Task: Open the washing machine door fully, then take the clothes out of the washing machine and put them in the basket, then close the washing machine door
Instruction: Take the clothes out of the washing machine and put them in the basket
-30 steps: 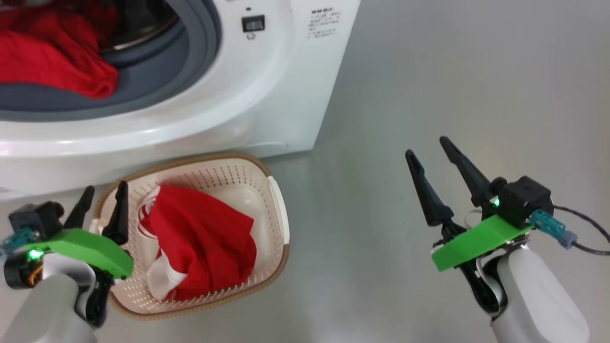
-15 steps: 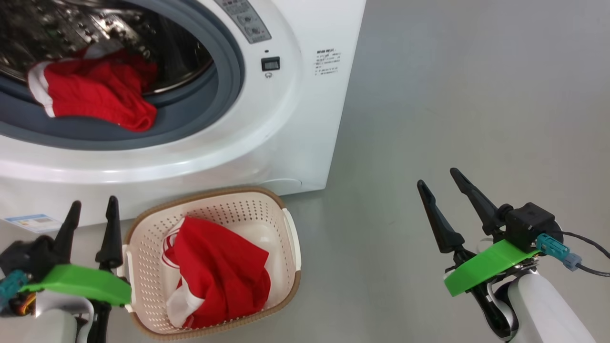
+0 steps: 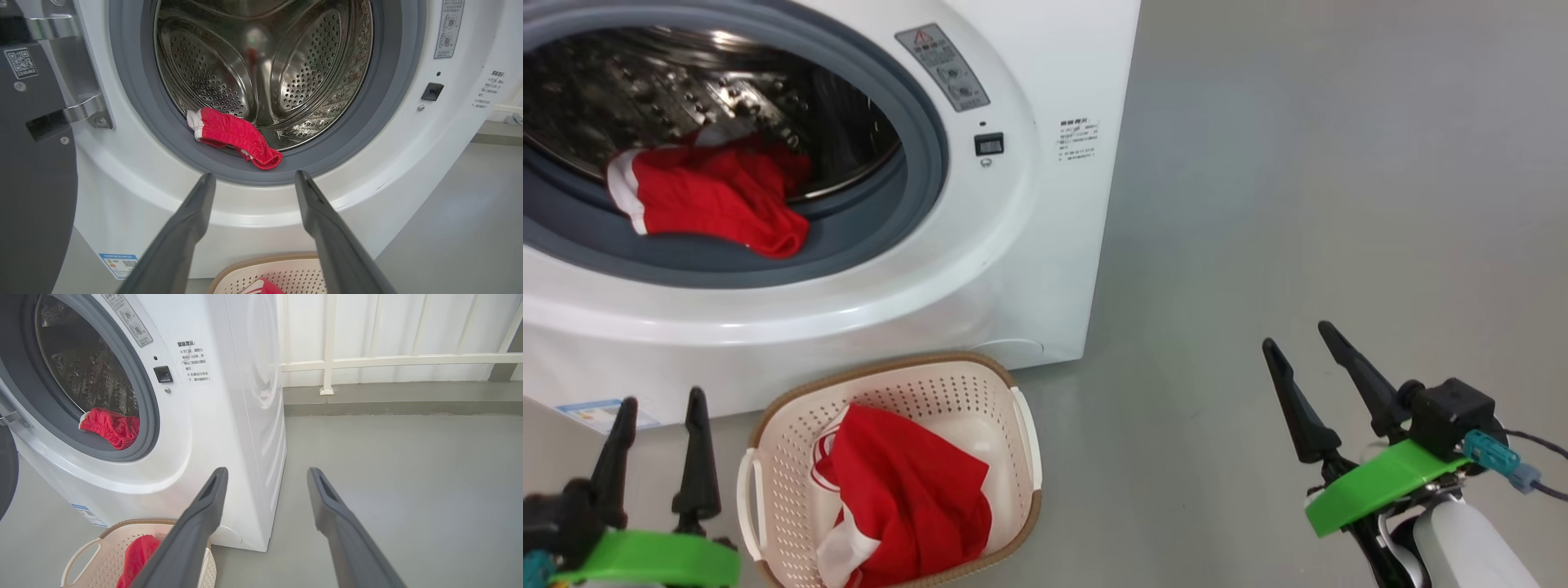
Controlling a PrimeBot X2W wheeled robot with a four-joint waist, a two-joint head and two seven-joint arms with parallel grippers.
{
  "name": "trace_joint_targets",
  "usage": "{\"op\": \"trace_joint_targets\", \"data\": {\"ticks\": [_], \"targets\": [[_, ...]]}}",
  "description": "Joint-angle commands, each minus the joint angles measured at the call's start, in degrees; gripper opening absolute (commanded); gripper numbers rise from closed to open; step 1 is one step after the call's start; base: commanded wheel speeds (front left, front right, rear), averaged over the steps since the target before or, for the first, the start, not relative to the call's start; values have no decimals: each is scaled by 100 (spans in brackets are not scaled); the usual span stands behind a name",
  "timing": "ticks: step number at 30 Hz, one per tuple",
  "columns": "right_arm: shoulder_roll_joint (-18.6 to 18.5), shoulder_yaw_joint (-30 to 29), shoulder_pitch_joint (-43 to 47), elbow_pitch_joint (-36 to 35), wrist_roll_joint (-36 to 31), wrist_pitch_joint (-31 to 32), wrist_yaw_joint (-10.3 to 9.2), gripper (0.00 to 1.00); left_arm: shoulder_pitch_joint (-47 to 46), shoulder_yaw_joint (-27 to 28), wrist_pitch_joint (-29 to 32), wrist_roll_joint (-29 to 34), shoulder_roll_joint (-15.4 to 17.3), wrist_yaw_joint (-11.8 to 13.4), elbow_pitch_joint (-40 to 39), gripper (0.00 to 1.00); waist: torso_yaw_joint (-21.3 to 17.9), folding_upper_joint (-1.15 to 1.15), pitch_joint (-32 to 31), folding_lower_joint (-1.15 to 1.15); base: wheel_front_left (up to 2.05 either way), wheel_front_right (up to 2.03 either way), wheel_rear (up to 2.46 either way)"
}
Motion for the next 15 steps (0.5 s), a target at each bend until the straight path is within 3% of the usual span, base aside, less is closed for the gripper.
{"op": "trace_joint_targets", "data": {"ticks": [1,15], "targets": [[-62,79,90,-138,30,-67,9,100,26,233,-46,49,120,-3,-180,100,4,0,-76,0,0,0,0],[-124,-96,476,-235,67,-67,9,100,1041,578,-46,242,-195,-15,-1190,100,35,0,-328,0,0,0,0]]}}
